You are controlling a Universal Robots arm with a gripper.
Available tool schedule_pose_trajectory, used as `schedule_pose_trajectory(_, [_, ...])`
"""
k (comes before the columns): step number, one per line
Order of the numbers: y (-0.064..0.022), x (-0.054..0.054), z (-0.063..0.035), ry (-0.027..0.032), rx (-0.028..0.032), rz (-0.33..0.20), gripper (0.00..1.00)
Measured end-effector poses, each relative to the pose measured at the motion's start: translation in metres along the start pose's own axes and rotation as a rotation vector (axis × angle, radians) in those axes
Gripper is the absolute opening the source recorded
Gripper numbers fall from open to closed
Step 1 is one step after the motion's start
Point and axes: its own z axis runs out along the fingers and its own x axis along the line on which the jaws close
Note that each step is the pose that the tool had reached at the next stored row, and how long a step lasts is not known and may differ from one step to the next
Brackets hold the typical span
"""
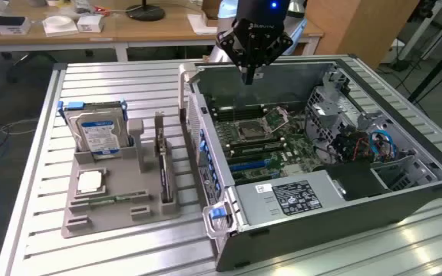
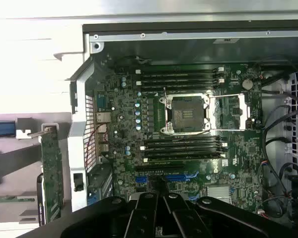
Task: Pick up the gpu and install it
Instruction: 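Reach for the gpu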
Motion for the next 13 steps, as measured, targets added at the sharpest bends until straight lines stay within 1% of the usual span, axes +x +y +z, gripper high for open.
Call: schedule_pose_trajectory(13, [-0.0002,0.0030,0.0001,0.0000,0.0001,0.000,0.11])
